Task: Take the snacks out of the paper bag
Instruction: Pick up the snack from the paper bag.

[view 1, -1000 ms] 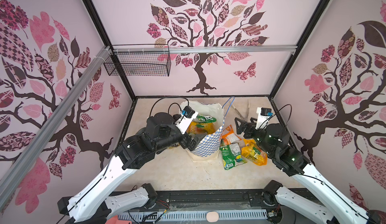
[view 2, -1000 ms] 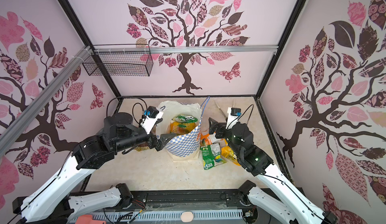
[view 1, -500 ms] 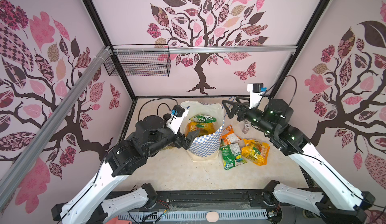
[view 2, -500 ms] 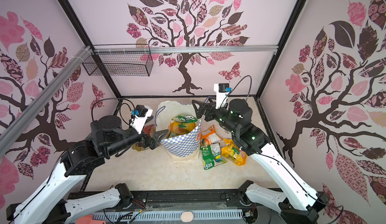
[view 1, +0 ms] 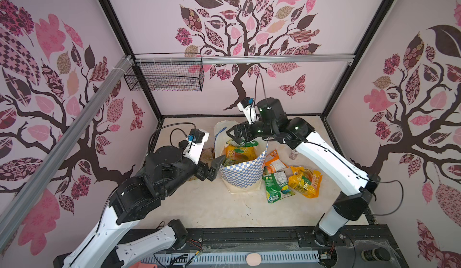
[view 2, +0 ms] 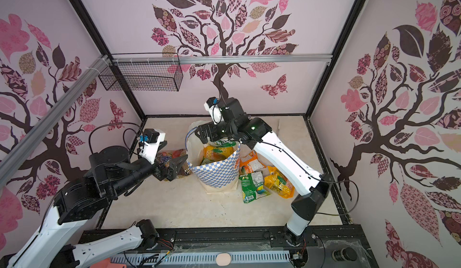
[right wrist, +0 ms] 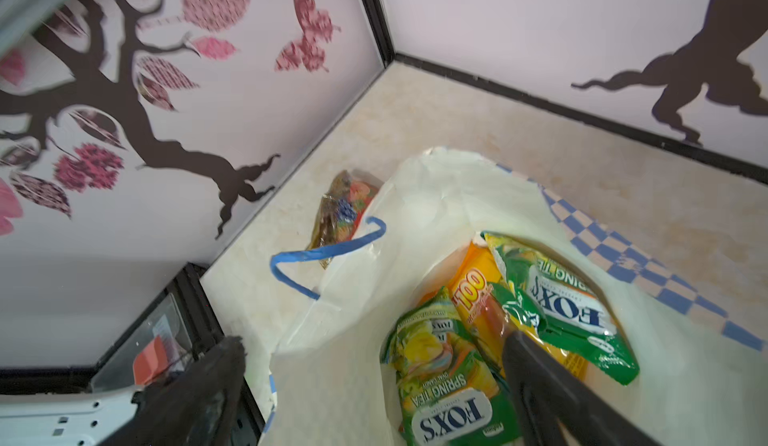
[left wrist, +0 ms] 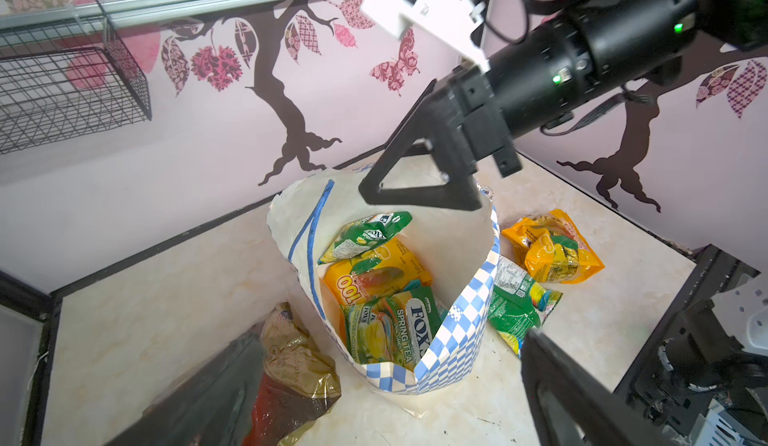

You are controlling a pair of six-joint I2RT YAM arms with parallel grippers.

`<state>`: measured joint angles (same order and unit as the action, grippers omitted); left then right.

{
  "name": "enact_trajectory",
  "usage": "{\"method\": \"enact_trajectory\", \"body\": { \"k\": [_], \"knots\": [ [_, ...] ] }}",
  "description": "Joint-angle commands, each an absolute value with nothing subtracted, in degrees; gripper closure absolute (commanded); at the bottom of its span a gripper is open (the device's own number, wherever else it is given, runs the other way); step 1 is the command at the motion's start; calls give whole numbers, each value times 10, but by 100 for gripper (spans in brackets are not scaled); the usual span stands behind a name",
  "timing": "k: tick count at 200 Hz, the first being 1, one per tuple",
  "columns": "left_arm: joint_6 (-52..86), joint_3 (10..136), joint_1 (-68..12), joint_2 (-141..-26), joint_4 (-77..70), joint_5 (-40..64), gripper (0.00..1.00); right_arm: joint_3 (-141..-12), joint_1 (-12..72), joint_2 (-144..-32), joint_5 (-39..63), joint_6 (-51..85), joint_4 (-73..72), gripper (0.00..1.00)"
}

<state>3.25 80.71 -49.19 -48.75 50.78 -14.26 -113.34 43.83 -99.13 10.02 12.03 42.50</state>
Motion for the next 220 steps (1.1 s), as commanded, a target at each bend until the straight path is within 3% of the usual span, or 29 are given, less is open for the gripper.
{"method": "enact_trajectory", "body": {
  "k": [1,85,220],
  "knots": [
    [42,801,-494,-478,525,-158,2,-1194,434,-1056,73,93,538,1],
    [46,802,-495,-476,544,-163,2,-1197,434,-1179,79,77,547,0],
    [38,803,-494,-488,544,-142,4,-1084,435,-1253,47,80,515,1]
  ]
}}
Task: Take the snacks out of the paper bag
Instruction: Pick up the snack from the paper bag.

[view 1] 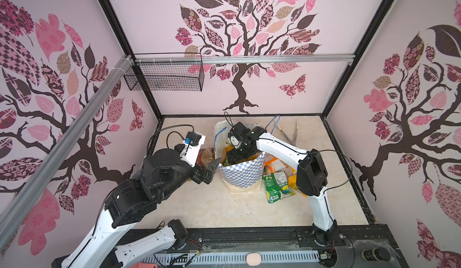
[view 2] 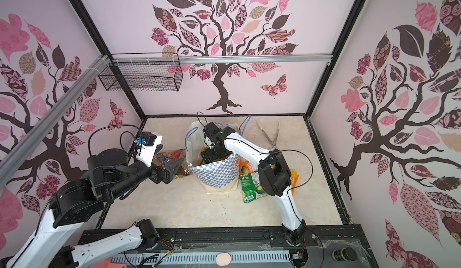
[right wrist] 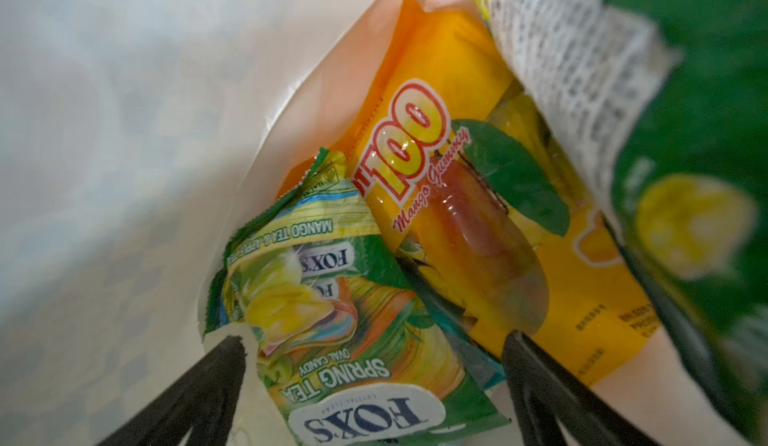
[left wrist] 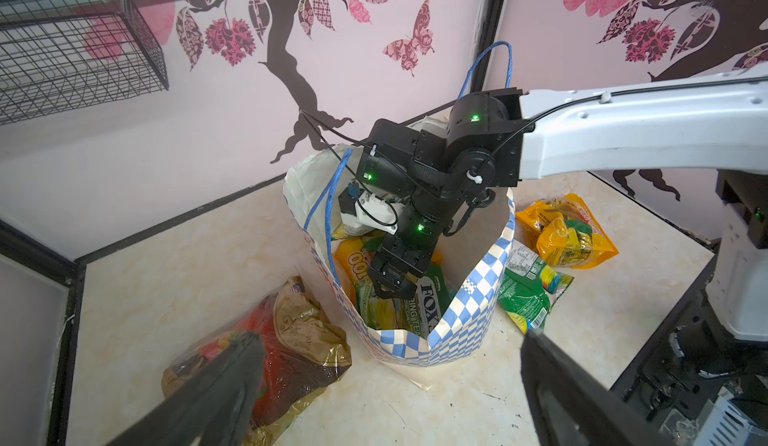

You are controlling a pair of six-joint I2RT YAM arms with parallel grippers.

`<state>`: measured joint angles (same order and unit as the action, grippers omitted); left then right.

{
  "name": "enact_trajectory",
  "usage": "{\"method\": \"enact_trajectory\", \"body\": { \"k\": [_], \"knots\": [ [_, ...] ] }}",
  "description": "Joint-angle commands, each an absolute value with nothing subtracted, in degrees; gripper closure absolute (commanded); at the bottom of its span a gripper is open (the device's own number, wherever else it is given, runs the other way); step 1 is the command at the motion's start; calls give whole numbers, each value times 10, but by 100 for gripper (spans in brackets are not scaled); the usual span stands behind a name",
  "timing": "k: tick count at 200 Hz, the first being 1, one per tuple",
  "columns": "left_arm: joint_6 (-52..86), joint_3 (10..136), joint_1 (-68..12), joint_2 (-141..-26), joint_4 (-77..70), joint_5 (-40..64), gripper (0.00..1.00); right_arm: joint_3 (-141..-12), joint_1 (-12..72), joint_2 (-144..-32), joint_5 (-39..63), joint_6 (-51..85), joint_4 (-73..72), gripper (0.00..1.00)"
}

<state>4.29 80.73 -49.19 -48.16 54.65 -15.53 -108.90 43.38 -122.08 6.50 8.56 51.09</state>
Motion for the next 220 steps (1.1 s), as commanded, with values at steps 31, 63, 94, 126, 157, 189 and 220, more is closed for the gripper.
{"method": "enact_trajectory", "body": {
  "k": [31,63,94,126,157,189,220],
  "knots": [
    [40,803,-494,-496,543,-135,4,-1060,437,-1273,63,76,509,0],
    [44,801,-495,-494,542,-136,4,-1013,442,-1285,59,77,485,0],
    [46,796,-494,-495,540,-135,4,-973,443,-1289,65,87,455,1],
    [47,797,-494,-495,538,-133,4,-938,444,-1301,74,96,437,0],
    [47,796,-494,-495,537,-133,3,-922,445,-1303,74,95,430,7],
    [49,796,-494,-495,537,-131,4,-930,444,-1286,70,95,432,23],
    [50,793,-494,-492,537,-133,4,-944,444,-1260,68,96,429,44]
  ]
}}
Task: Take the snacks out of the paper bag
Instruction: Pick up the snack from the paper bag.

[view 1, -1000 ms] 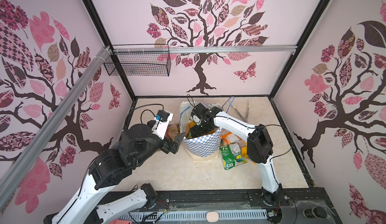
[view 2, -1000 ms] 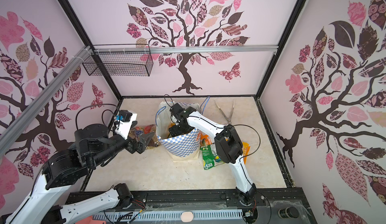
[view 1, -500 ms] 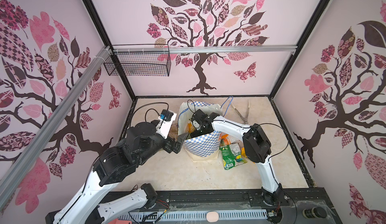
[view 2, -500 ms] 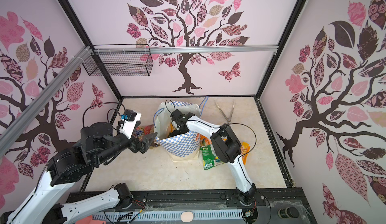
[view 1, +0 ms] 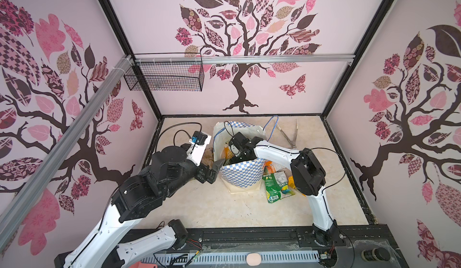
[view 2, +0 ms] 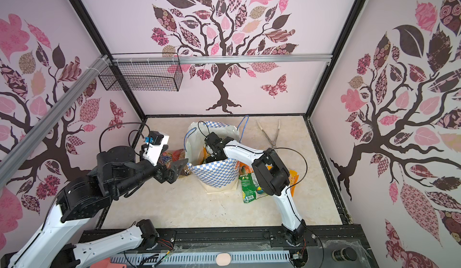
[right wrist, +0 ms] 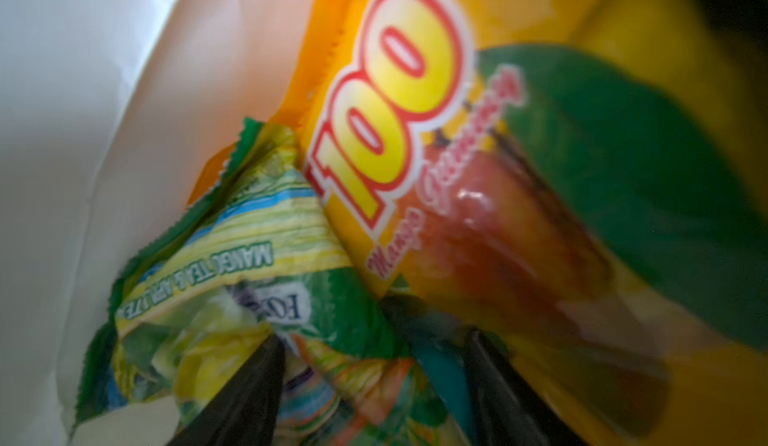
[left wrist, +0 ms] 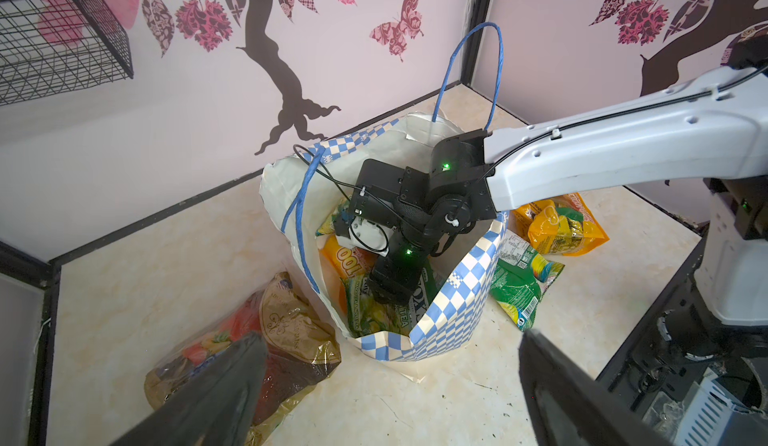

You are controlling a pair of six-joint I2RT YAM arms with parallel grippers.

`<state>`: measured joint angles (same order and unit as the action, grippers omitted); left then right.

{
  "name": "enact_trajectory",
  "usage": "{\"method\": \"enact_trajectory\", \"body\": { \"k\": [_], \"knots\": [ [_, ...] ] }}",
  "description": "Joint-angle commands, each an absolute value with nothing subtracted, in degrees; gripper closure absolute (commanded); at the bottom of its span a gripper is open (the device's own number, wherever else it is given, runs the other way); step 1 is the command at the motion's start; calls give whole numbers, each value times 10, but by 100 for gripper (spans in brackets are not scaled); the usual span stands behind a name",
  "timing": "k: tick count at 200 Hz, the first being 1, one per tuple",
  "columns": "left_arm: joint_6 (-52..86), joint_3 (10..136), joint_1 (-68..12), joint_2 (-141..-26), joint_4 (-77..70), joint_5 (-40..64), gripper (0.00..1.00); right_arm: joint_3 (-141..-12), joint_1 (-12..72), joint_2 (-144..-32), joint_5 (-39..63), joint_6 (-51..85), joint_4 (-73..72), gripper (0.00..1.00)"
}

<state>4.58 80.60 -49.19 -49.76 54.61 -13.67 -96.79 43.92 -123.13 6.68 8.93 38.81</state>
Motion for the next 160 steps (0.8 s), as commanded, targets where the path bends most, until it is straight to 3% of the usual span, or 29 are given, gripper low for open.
{"method": "enact_trajectory", "body": {
  "k": [1,36,85,160],
  "knots": [
    [50,793,-494,-492,537,-133,4,-944,444,-1260,68,96,428,45],
    [50,794,-494,-491,537,-134,4,-953,444,-1236,70,99,426,71],
    [50,793,-494,-494,536,-133,4,-962,444,-1191,69,103,420,89],
    [51,793,-494,-491,537,-133,4,-992,444,-1139,67,104,416,94]
  ]
}}
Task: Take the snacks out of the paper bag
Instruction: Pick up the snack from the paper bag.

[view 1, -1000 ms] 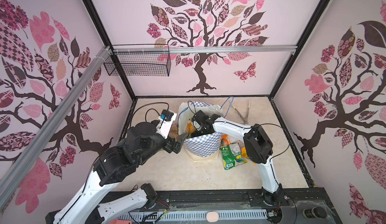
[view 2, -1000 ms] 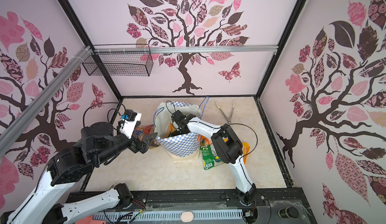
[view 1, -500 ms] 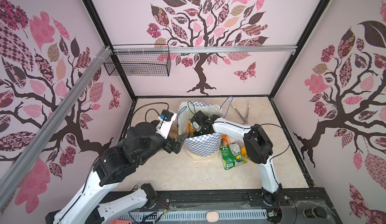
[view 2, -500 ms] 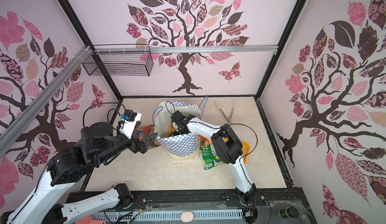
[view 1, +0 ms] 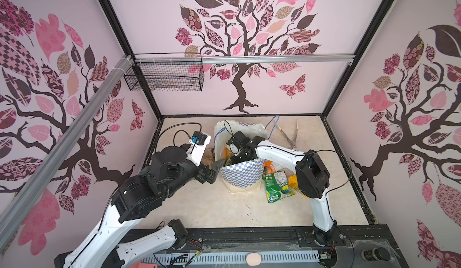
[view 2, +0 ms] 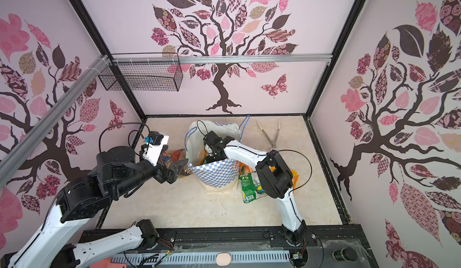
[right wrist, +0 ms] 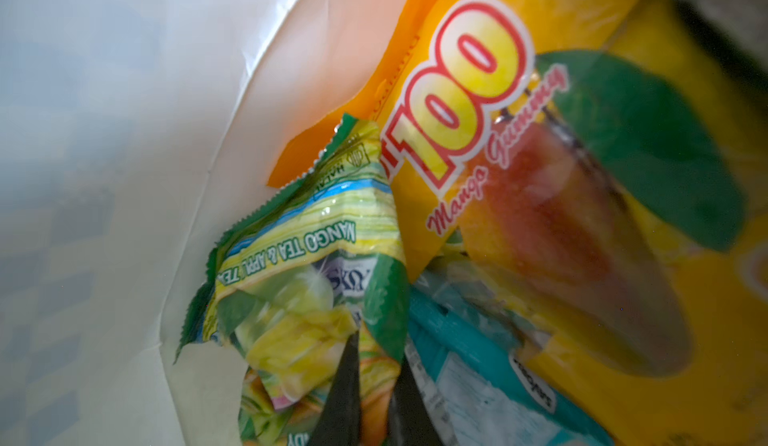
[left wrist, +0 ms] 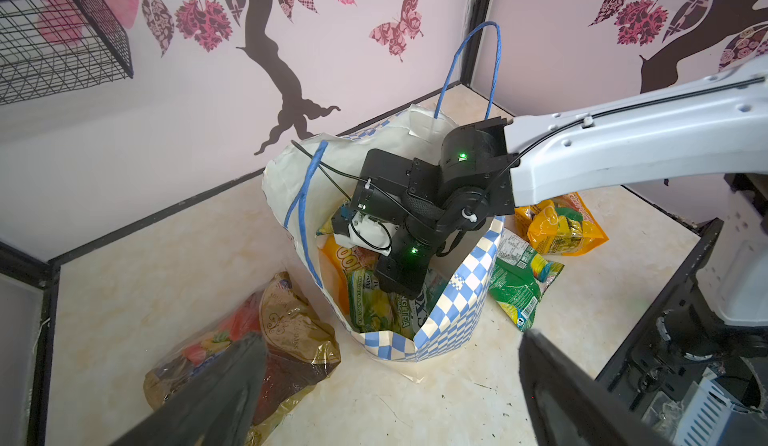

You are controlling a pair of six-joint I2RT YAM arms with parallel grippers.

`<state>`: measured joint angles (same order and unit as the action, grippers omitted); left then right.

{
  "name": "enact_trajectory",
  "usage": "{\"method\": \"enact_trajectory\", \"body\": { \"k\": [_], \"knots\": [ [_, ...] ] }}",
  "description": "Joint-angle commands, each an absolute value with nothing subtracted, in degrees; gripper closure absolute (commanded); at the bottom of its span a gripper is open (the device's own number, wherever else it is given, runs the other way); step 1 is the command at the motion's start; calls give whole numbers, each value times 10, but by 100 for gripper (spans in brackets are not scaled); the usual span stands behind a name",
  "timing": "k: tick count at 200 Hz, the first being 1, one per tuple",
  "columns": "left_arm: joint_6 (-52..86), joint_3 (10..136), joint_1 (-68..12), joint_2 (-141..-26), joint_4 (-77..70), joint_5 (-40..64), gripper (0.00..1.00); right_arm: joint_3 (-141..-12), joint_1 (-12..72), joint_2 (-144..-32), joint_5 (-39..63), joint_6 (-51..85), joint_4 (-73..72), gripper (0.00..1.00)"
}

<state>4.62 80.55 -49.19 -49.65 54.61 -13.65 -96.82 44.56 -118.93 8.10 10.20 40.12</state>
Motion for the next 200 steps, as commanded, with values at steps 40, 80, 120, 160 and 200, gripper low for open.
{"method": "enact_trajectory", "body": {
  "k": [40,80,120,160,200],
  "knots": [
    [53,792,-494,-491,536,-132,3,-1010,445,-1116,63,104,418,94],
    [52,793,-494,-491,533,-131,4,-1023,444,-1093,60,105,417,94],
    [52,793,-494,-494,533,-130,4,-1040,444,-1070,67,112,417,94],
    [53,794,-494,-495,531,-127,4,-1039,444,-1039,57,116,398,94],
    [54,793,-494,-498,530,-125,4,-1025,444,-999,45,123,367,94]
  ]
}}
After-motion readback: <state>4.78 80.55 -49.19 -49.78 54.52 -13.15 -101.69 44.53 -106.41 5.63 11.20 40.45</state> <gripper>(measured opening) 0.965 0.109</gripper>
